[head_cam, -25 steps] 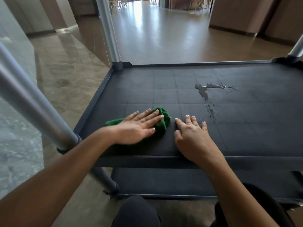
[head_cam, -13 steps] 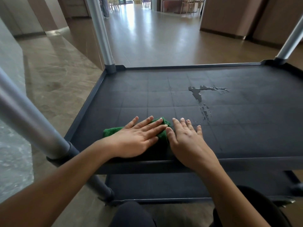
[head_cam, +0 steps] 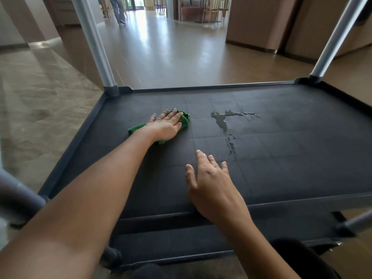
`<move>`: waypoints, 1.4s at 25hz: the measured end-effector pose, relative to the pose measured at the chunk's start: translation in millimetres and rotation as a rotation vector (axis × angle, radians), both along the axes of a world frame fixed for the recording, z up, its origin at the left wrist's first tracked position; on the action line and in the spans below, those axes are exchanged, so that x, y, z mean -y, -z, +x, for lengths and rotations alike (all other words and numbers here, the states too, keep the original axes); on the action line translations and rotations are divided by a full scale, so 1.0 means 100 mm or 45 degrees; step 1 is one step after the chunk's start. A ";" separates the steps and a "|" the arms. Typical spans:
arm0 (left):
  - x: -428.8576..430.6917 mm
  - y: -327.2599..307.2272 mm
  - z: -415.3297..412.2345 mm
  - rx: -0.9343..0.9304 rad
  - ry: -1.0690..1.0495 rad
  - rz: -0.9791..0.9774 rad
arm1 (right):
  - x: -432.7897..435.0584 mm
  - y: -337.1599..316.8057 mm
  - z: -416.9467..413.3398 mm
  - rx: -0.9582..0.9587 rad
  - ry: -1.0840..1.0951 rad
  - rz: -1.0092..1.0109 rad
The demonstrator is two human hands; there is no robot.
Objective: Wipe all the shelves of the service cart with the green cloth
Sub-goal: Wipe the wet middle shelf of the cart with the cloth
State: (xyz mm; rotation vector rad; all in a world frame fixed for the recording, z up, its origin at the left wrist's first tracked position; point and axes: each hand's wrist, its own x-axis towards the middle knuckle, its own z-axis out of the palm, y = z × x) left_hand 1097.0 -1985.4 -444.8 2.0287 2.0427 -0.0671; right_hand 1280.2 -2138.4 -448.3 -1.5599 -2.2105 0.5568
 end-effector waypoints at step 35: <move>1.54 -0.12 0.87 0.129 0.749 0.033 | -0.39 -0.13 1.04 -0.188 0.220 0.288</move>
